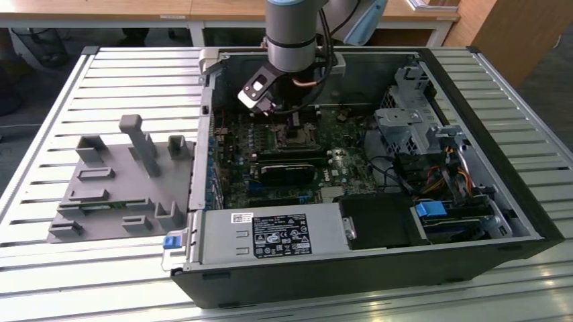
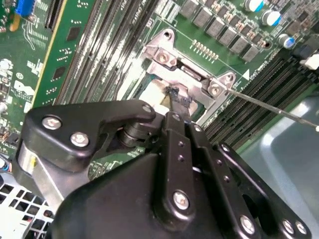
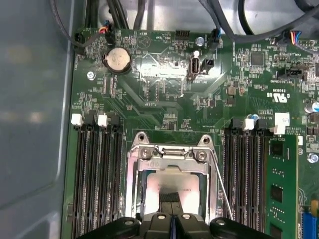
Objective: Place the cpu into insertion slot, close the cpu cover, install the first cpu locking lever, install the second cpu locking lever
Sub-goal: 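Close the cpu cover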
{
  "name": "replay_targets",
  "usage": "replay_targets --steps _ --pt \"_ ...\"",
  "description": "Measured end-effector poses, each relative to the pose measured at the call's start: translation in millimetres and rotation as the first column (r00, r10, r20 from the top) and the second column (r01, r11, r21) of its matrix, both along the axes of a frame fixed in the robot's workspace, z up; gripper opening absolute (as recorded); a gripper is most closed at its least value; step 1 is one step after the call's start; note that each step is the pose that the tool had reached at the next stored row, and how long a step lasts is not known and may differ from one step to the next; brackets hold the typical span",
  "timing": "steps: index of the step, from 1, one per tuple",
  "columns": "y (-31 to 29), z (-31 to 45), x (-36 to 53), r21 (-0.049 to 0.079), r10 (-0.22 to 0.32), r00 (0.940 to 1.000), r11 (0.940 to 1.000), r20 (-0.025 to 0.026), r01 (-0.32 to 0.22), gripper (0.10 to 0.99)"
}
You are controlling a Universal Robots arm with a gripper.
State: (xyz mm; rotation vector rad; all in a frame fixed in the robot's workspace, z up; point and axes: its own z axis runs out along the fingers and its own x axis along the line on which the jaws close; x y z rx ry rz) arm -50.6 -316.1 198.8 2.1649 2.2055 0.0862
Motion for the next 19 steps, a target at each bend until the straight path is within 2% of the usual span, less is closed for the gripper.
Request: replay_targets --steps 2,6,8,9,11,14,17,19 --pt "0.3 2.5 0.2 0.001 0.000 1.0000 1.0000 0.0009 0.000 0.106" --pt "0.1 13.5 0.1 0.000 0.000 1.0000 1.0000 0.0001 0.000 0.106" --pt "0.1 14.4 0.6 0.000 0.000 1.0000 1.0000 -0.0026 0.000 0.106" --pt "0.1 14.3 1.1 0.001 0.000 1.0000 1.0000 -0.0052 0.000 0.106" --pt "0.1 14.5 2.8 0.000 0.000 0.9999 1.0000 -0.0155 0.000 0.106" --pt "0.1 14.5 6.4 0.000 0.000 0.9997 1.0000 -0.0253 0.000 0.106" --pt "0.1 14.5 10.5 0.001 0.000 0.9995 1.0000 -0.0313 0.000 0.106" --pt "0.0 14.5 12.2 0.002 0.000 0.9995 1.0000 -0.0323 0.000 0.106"
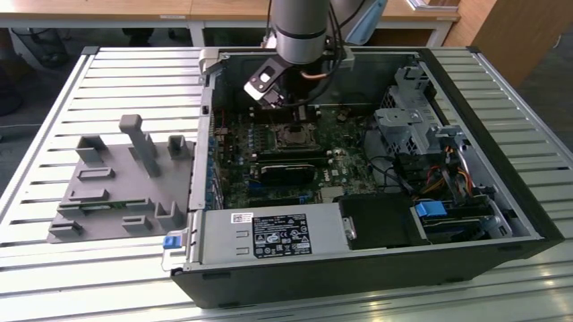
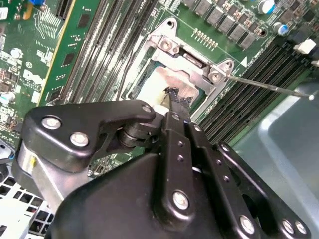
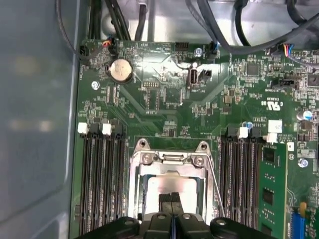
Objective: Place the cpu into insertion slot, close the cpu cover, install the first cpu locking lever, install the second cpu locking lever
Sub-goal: 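Close the cpu cover, then install the first cpu locking lever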
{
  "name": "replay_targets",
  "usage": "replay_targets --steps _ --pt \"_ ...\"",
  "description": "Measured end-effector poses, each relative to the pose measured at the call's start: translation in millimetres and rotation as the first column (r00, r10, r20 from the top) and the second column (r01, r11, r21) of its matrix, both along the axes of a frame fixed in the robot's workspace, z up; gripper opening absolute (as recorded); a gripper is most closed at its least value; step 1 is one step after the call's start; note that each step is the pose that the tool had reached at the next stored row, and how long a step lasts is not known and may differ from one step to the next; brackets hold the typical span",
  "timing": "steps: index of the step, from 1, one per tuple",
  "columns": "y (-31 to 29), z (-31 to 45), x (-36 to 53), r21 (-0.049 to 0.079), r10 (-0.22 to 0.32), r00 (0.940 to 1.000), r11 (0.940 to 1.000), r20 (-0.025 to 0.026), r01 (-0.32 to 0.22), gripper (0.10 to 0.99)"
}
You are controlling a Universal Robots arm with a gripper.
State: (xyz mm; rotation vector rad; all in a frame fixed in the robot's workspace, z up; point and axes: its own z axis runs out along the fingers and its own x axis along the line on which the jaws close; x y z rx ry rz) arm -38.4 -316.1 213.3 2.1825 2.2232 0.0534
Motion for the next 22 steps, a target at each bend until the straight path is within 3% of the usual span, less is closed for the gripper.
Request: replay_targets --steps 12,22 --pt "0.1 1.7 4.1 0.001 0.000 1.0000 1.0000 -0.0015 0.000 0.106" --pt "0.1 17.2 4.1 0.001 0.000 1.0000 1.0000 -0.0014 0.000 0.106"
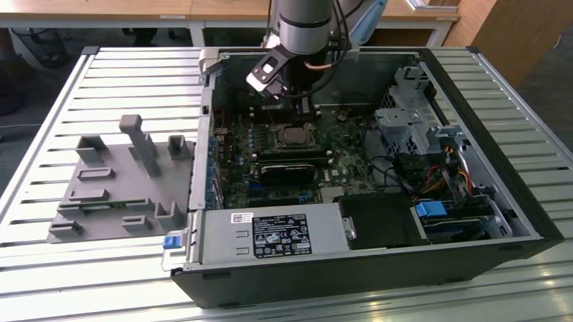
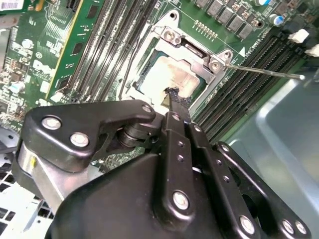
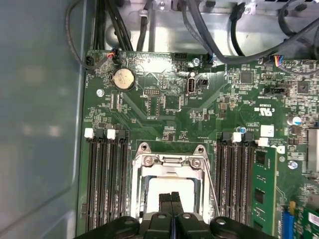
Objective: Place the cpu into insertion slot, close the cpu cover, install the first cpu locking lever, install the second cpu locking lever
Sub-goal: 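Install the first cpu locking lever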
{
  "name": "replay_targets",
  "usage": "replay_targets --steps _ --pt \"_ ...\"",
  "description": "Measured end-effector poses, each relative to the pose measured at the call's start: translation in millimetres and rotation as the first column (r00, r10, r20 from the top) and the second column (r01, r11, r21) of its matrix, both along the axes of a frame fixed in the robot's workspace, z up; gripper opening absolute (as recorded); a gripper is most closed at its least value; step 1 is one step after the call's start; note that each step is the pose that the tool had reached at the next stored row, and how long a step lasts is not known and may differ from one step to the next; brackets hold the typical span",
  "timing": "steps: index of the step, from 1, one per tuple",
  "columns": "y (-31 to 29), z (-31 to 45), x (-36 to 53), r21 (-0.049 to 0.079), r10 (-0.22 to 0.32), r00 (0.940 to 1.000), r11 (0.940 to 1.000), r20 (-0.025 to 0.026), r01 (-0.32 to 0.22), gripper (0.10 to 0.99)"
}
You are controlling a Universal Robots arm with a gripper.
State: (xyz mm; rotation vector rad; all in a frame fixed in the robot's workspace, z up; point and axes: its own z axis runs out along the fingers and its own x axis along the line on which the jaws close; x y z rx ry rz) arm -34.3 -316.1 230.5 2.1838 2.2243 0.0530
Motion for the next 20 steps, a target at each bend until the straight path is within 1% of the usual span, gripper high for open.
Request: replay_targets --steps 2,6,11,12,13,16,18,20 --pt "0.0 5.0 0.0 0.000 0.000 1.0000 1.0000 -0.0001 0.000 0.106" --pt "0.0 17.8 0.0 0.000 0.000 1.0000 1.0000 0.0001 0.000 0.106" --pt "0.0 38.4 0.0 0.000 0.000 1.0000 1.0000 -0.0001 0.000 0.106" --pt "0.0 40.0 0.0 0.000 0.001 1.0000 1.0000 -0.0001 -0.001 0.106" --pt "0.0 39.9 0.0 0.000 0.008 1.0000 1.0000 0.0000 -0.008 0.106" --pt "0.0 40.0 0.0 0.000 0.060 0.9982 0.9982 -0.0001 -0.060 0.106" --pt "0.0 39.9 0.0 0.000 0.096 0.9954 0.9954 0.0000 -0.096 0.106" --pt "0.0 39.8 0.0 0.000 0.132 0.9913 0.9913 -0.0001 -0.132 0.106"
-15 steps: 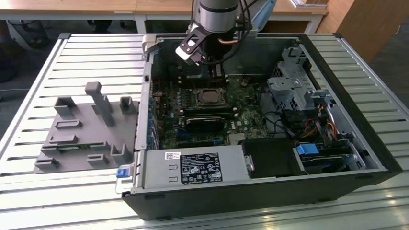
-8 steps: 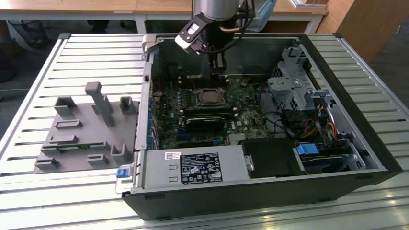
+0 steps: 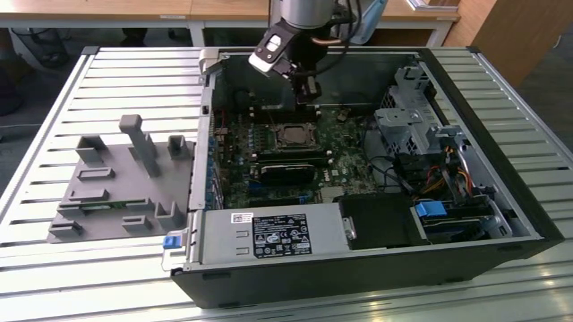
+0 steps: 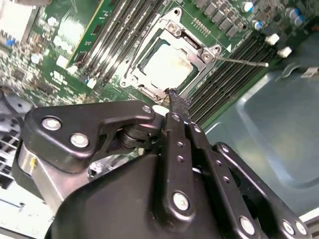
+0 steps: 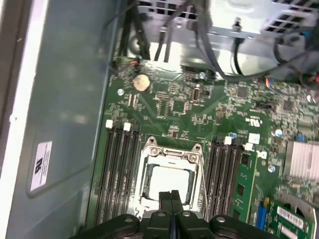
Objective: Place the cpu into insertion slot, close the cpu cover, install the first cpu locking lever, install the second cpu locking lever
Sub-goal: 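Install the first cpu locking lever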
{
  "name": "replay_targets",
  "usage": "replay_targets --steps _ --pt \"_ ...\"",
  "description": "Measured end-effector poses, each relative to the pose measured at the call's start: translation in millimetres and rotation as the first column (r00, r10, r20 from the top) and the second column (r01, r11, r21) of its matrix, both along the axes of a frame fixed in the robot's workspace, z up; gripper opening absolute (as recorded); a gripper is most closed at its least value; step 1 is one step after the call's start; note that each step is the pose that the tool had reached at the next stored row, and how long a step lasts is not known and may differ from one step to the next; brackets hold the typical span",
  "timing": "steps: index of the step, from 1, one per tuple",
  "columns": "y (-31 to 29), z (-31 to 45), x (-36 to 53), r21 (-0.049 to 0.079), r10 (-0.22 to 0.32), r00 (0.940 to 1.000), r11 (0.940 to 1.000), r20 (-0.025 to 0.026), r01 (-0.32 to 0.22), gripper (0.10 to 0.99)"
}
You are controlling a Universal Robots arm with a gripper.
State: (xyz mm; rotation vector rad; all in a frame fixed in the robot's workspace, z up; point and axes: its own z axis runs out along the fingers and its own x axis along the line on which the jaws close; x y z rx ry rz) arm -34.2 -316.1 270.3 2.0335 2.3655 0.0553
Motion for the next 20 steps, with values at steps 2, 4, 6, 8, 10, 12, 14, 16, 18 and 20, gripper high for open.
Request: replay_targets --steps 2,4,6,8,10,12,14,16,18,20 --pt "0.0 -0.1 0.0 -0.001 0.038 0.9993 0.9993 -0.0001 -0.038 0.106" --pt "0.0 -0.2 0.0 -0.003 0.072 0.9974 0.9974 -0.0003 -0.072 0.106" --pt "0.0 -0.5 0.0 -0.003 0.105 0.9945 0.9945 -0.0004 -0.105 0.106" --pt "0.0 -1.2 0.0 -0.003 0.137 0.9905 0.9905 -0.0009 -0.137 0.106" --pt "0.0 -1.9 0.0 -0.004 0.171 0.9852 0.9852 -0.0027 -0.171 0.106" --pt "0.0 -2.8 0.0 -0.005 0.204 0.9789 0.9789 -0.0036 -0.204 0.106" --pt "0.0 -3.8 -0.1 -0.005 0.227 0.9739 0.9739 -0.0048 -0.227 0.106" --pt "0.0 -4.7 -0.1 -0.005 0.248 0.9687 0.9687 -0.0057 -0.248 0.106" --pt "0.0 -5.3 -0.1 -0.005 0.273 0.9620 0.9620 -0.0066 -0.273 0.106" --pt "0.0 -5.9 -0.1 -0.005 0.306 0.9519 0.9519 -0.0068 -0.306 0.106"
